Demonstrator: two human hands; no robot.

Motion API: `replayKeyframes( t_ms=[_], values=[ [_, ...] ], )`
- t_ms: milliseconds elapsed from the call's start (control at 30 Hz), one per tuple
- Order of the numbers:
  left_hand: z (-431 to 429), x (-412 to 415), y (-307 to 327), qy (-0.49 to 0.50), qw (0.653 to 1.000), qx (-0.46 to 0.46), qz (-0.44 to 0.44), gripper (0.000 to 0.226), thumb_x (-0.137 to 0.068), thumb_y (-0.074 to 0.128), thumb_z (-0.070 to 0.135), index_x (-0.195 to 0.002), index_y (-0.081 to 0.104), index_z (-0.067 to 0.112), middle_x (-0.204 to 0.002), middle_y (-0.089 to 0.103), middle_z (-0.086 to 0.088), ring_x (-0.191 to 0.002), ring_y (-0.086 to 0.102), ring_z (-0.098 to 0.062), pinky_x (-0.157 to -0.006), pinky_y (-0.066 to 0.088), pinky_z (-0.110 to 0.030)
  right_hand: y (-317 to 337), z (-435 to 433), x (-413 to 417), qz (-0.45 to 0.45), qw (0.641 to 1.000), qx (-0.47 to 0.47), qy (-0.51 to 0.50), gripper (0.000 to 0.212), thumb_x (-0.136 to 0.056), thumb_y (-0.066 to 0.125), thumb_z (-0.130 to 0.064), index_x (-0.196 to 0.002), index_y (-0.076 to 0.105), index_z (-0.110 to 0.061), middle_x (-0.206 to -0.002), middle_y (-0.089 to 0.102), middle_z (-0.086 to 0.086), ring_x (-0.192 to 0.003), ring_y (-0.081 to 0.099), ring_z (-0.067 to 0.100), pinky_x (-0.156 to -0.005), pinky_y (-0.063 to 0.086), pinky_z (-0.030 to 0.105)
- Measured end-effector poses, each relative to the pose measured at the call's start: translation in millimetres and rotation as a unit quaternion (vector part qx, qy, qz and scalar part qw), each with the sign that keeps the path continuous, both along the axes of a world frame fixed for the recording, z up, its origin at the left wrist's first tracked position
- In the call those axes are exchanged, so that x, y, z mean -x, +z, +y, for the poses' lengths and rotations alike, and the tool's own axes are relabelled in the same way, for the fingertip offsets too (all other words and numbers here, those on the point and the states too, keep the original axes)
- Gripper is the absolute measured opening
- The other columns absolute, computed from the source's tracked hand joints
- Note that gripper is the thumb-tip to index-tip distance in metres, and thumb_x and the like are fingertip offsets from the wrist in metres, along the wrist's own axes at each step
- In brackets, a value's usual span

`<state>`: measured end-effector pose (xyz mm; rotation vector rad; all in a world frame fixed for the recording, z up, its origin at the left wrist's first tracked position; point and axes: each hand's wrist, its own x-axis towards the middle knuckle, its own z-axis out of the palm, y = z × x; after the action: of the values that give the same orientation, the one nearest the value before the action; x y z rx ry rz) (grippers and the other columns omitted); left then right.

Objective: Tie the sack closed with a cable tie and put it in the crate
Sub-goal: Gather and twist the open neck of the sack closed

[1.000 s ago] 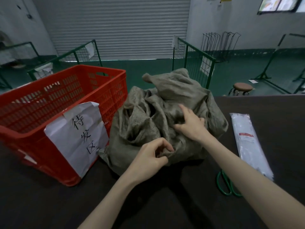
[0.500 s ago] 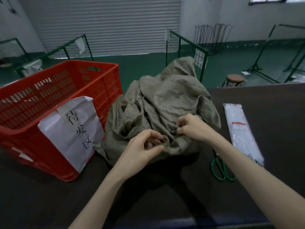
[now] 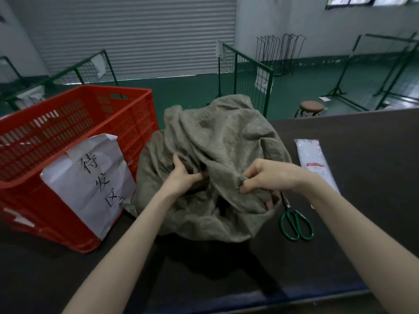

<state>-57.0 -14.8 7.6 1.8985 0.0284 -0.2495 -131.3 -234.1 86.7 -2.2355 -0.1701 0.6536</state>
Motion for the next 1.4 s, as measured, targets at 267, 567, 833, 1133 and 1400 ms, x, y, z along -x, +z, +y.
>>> replayKeyframes(
  t_ms=[267,567,833,1133,1400],
  values=[
    [-9.6,35.5,10.3,-0.069,0.991,0.106,-0.052,0.02,-0.093,0.042,-0.005,-0.085,0.06,-0.002,-0.07,0.054,-0.011,-0.055,0.051,-0.008,-0.052,0.042,-0.019,5.3,-1.3,0.6,-0.283,0.955,-0.013,-0.088,0.023,-0.08,0.067,-0.04,-0.095,0.06,-0.024,-0.096,0.063,-0.005,-0.086,0.061,0.012,-0.073,0.048,0.027],
    [14.3,82.0,35.3,-0.193,0.933,-0.07,-0.294,0.023,-0.071,0.064,0.032,-0.082,0.063,0.011,-0.104,0.056,0.005,-0.113,0.043,-0.011,-0.099,0.03,-0.023,25.0,33.2,-20.8,-0.44,0.896,-0.032,-0.051,0.057,-0.084,0.058,-0.04,-0.138,0.042,-0.03,-0.151,0.033,-0.003,-0.14,0.021,0.021,-0.112,0.02,0.039],
    [26.8,93.5,41.4,-0.25,0.925,-0.085,-0.273,0.033,-0.08,0.063,0.042,-0.057,0.047,0.025,-0.074,0.063,0.004,-0.083,0.059,-0.001,-0.087,0.035,-0.024,11.5,42.6,-42.7,-0.297,0.954,0.039,0.013,0.09,-0.079,0.063,-0.009,-0.148,0.012,-0.034,-0.135,0.052,0.012,-0.091,0.058,0.01,-0.079,0.044,0.022],
    [12.8,58.1,3.9,0.024,0.997,-0.026,-0.068,0.049,-0.083,0.058,0.055,-0.116,0.044,0.022,-0.116,0.053,-0.004,-0.108,0.059,-0.02,-0.1,0.046,-0.049,-31.0,-0.8,-30.6,-0.257,0.962,0.087,-0.002,0.035,-0.072,0.044,0.007,-0.085,0.071,-0.012,-0.092,0.07,0.011,-0.092,0.063,0.025,-0.079,0.049,0.034],
    [-34.3,31.6,-1.0,0.001,0.991,-0.016,-0.13,0.116,-0.073,0.079,0.027,-0.151,-0.007,0.022,-0.154,0.006,0.007,-0.14,0.013,-0.005,-0.106,0.01,-0.012,-38.0,-19.8,2.0,-0.077,0.987,0.09,0.112,0.023,-0.072,0.047,0.004,-0.072,0.068,-0.005,-0.068,0.061,0.001,-0.065,0.054,0.009,-0.067,0.044,0.028]
  ],
)
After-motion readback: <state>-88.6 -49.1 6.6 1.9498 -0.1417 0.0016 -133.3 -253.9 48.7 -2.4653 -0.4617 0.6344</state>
